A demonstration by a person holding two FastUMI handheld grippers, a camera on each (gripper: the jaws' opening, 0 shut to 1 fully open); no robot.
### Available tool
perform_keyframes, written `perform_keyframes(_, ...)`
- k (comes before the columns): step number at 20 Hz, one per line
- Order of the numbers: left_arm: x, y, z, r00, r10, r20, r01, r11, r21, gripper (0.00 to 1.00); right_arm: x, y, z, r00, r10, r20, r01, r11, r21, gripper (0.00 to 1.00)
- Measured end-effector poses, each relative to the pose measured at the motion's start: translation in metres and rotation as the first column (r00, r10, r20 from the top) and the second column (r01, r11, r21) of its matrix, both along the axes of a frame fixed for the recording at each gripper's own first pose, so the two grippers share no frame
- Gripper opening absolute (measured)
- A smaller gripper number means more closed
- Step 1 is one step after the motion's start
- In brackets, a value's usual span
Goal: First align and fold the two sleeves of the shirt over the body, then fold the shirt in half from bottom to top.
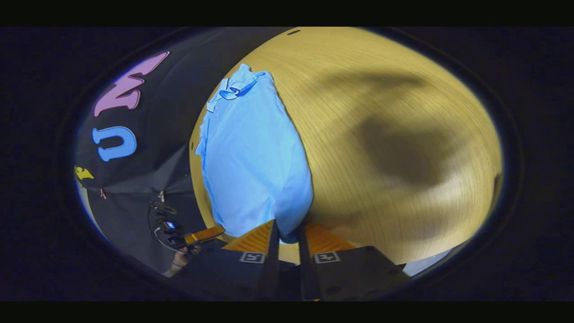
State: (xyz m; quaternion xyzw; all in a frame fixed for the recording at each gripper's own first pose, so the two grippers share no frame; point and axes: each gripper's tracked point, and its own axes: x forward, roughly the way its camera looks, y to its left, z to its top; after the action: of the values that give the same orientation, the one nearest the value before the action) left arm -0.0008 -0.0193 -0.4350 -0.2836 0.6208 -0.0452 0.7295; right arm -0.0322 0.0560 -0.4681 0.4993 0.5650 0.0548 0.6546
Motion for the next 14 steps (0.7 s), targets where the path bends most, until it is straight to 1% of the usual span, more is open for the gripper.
perform_keyframes(1, 0.002, -0.001, 0.001, 1.000, 0.011, 0.009, -0.011, 1.000, -0.012, 0.23, 0.000, -0.003, 0.003, 1.000, -0.012, 0.000, 0.012, 1.000, 0.011, 0.12)
perform_keyframes(2, 0.004, -0.002, 0.002, 1.000, 0.021, 0.020, -0.021, 1.000, -0.011, 0.13, 0.005, 0.008, -0.007, 1.000, -0.022, 0.010, 0.021, 1.000, 0.017, 0.10)
perform_keyframes(3, 0.003, -0.001, 0.003, 1.000, 0.011, 0.020, -0.011, 1.000, -0.013, 0.08, 0.000, 0.000, 0.002, 0.999, -0.022, 0.023, 0.022, 1.000, 0.013, 0.08)
perform_keyframes(4, 0.002, -0.001, 0.003, 1.000, -0.006, 0.023, 0.007, 1.000, -0.003, 0.11, 0.001, 0.003, 0.000, 1.000, -0.014, 0.028, 0.014, 1.000, 0.015, 0.00)
perform_keyframes(5, 0.002, 0.000, 0.003, 0.999, -0.024, 0.026, 0.024, 1.000, 0.013, 0.06, -0.001, 0.004, 0.001, 1.000, -0.003, 0.030, 0.002, 1.000, 0.023, 0.05)
perform_keyframes(6, 0.003, -0.001, 0.007, 0.998, -0.046, 0.038, 0.046, 0.999, 0.023, 0.06, 0.000, 0.004, 0.004, 0.999, -0.001, 0.042, -0.001, 0.999, 0.037, 0.11)
perform_keyframes(7, 0.006, -0.003, 0.012, 0.996, -0.070, 0.057, 0.068, 0.997, 0.029, 0.12, 0.003, 0.005, 0.012, 0.998, -0.001, 0.066, -0.002, 0.998, 0.058, 0.00)
perform_keyframes(8, 0.011, -0.003, 0.018, 0.993, -0.087, 0.083, 0.085, 0.996, 0.034, 0.06, 0.007, 0.003, 0.020, 0.995, -0.006, 0.100, 0.000, 0.998, 0.067, 0.05)
perform_keyframes(9, 0.015, -0.004, 0.028, 0.989, -0.103, 0.110, 0.099, 0.994, 0.037, 0.06, 0.012, 0.002, 0.028, 0.991, -0.005, 0.135, -0.005, 0.997, 0.072, 0.00)
perform_keyframes(10, 0.022, -0.004, 0.038, 0.984, -0.117, 0.137, 0.112, 0.993, 0.046, 0.06, 0.019, -0.001, 0.038, 0.984, -0.010, 0.177, -0.003, 0.997, 0.076, 0.05)
perform_keyframes(11, 0.031, -0.005, 0.047, 0.977, -0.131, 0.169, 0.124, 0.991, 0.055, 0.06, 0.026, -0.004, 0.050, 0.976, -0.016, 0.217, -0.002, 0.997, 0.083, 0.05)
perform_keyframes(12, 0.042, -0.004, 0.057, 0.970, -0.139, 0.201, 0.129, 0.990, 0.064, 0.06, 0.035, -0.007, 0.061, 0.966, -0.024, 0.258, 0.002, 0.996, 0.087, 0.00)
perform_keyframes(14, 0.068, -0.001, 0.078, 0.953, -0.141, 0.270, 0.122, 0.989, 0.089, 0.06, 0.054, -0.013, 0.081, 0.941, -0.047, 0.334, 0.015, 0.995, 0.097, 0.00)
